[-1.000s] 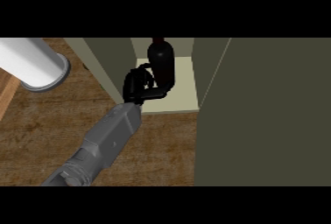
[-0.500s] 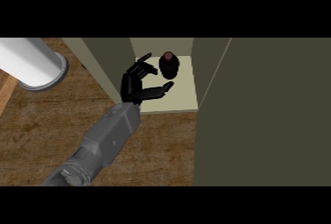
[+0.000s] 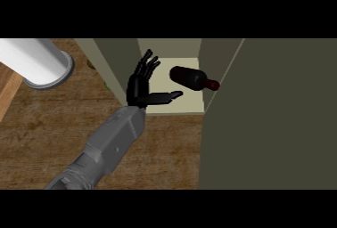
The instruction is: Pick up the wine, place it into the cabinet and close the cabinet
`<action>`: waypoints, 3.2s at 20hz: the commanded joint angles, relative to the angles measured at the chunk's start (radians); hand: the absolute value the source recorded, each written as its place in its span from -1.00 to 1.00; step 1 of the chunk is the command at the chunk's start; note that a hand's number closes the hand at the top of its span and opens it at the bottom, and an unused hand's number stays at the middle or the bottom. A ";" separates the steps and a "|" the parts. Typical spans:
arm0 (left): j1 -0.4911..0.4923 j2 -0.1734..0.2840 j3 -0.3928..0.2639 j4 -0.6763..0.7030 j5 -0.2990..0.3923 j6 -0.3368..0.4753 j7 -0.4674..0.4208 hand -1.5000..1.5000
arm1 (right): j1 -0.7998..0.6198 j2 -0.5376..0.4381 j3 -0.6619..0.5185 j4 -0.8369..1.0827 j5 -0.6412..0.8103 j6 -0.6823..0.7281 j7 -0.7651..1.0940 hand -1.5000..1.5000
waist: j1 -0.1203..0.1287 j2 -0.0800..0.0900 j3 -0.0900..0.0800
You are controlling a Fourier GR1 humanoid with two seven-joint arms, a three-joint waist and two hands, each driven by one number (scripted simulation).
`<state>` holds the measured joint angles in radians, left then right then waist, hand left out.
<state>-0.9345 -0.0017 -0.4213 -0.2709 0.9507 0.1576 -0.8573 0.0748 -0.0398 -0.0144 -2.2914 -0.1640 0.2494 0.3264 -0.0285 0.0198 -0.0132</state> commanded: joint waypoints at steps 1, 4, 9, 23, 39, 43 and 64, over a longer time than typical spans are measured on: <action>0.080 0.086 0.016 -0.058 -0.003 0.005 -0.018 -1.00 | 0.034 -0.003 -0.014 -0.007 -0.008 0.005 -0.005 -1.00 | 0.046 -0.029 0.014; 0.143 0.016 -0.044 -0.162 -0.049 0.068 -0.040 -1.00 | 0.008 -0.031 -0.065 0.038 -0.054 0.028 -0.018 -1.00 | 0.056 -0.031 0.015; 0.274 0.069 -0.142 -0.470 -0.107 0.128 0.090 -1.00 | 0.017 0.021 0.021 0.008 0.053 -0.021 -0.012 -1.00 | 0.068 -0.035 0.014; 0.677 0.390 -0.226 -1.355 -0.215 0.298 0.382 -1.00 | -0.038 -0.019 -0.010 -0.078 -0.027 -0.033 0.120 -1.00 | 0.036 -0.023 0.014; 1.069 0.611 -0.085 -1.753 -0.236 0.329 0.373 -1.00 | 0.141 -0.136 0.267 -0.185 -0.039 0.228 0.163 1.00 | 0.036 -0.024 0.013; 1.252 0.697 0.009 -1.857 -0.184 0.238 0.317 -1.00 | 0.113 -0.094 0.333 -0.155 -0.065 0.183 0.215 1.00 | 0.054 -0.024 0.011; 1.586 0.811 0.502 -1.862 0.040 -0.177 0.310 -1.00 | -0.509 0.038 0.847 0.143 0.350 -0.391 0.376 1.00 | 0.067 -0.024 0.011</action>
<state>0.6204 0.7918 0.0111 -2.1359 0.9637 0.0412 -0.5599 -0.2558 -0.0442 0.7910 -2.3047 0.1364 -0.0155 0.7012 0.0314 -0.0052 -0.0024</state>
